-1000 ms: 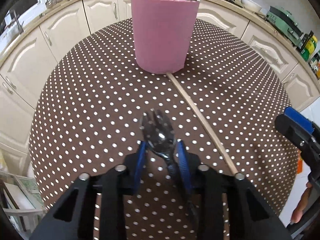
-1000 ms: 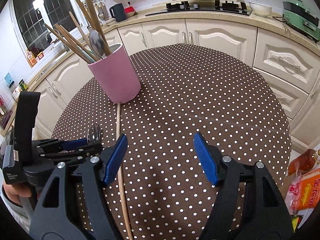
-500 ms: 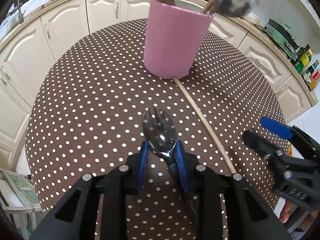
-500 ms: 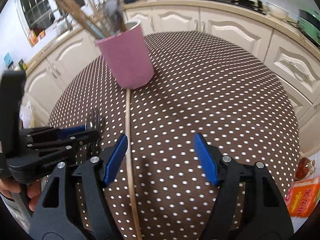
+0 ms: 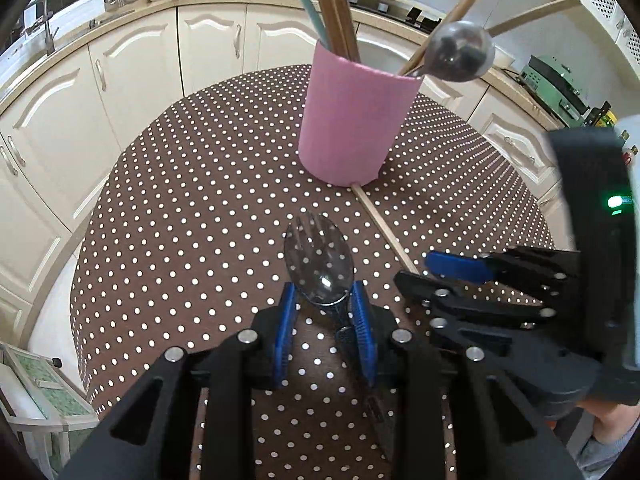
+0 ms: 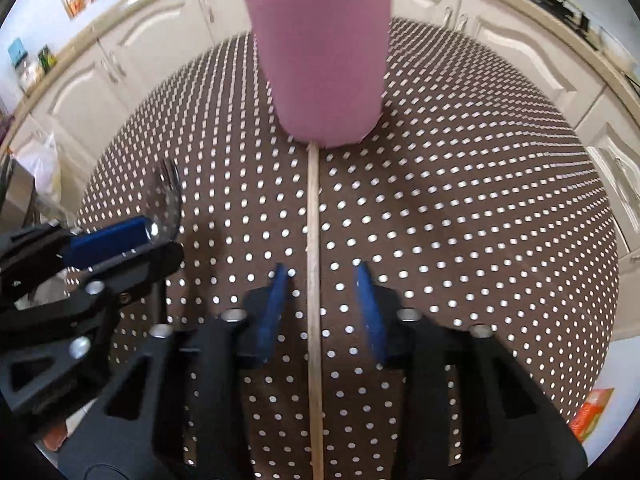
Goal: Organize utensils
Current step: 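Grasp the black-handled fork with the left tool while the right tool grasps the last chopstick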
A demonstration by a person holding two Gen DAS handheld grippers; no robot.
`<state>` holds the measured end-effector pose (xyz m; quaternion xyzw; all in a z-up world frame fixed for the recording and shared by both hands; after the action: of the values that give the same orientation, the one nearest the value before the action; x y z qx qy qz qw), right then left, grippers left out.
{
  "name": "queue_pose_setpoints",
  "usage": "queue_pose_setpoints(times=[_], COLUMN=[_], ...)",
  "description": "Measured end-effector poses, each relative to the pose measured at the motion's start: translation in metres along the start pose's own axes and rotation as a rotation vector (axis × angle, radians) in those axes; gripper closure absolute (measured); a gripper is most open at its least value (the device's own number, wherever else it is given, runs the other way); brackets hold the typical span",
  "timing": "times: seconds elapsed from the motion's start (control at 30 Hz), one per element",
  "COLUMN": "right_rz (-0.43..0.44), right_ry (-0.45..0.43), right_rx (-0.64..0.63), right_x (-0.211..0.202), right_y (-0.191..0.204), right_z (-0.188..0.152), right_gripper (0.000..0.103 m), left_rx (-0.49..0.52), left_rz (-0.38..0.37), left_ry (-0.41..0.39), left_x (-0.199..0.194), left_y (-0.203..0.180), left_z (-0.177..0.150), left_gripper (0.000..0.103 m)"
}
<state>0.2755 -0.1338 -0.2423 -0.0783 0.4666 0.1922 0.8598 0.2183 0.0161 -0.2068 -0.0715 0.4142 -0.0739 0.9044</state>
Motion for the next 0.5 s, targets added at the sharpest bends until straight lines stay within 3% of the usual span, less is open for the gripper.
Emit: queue_pose_setpoints(times=[0.1, 0.27, 0.5], right_rz=[0.017, 0.047, 0.103], right_ry=[0.007, -0.027, -0.164], right_rx=[-0.015, 0.002, 0.029], right_x=[0.001, -0.008, -0.050], right_y=[0.003, 0.000, -0.009], right_z=[0.003, -0.003, -0.009], right_gripper=[0.096, 0.096, 0.096], left_rx=[-0.003, 0.001, 0.027], left_rz=[-0.001, -0.009, -0.016], left_ry=[-0.011, -0.050, -0.122], left_x=[-0.005, -0.007, -0.027], left_y=[0.000, -0.012, -0.024], left_z=[0.002, 0.003, 0.010], left_gripper=[0.075, 0.075, 0.075])
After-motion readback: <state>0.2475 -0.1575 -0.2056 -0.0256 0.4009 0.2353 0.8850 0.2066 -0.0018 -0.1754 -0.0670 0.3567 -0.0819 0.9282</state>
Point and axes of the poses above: each gripper's, at about its wrist camera, not at the fingertips, and x roughly the way its jaws point, y to its left, z to its top, the point moved 4 cm from there along x, roughly the way its jaws point, and after that the axes turned 10 degrees about -y, right-handed, at the moved point
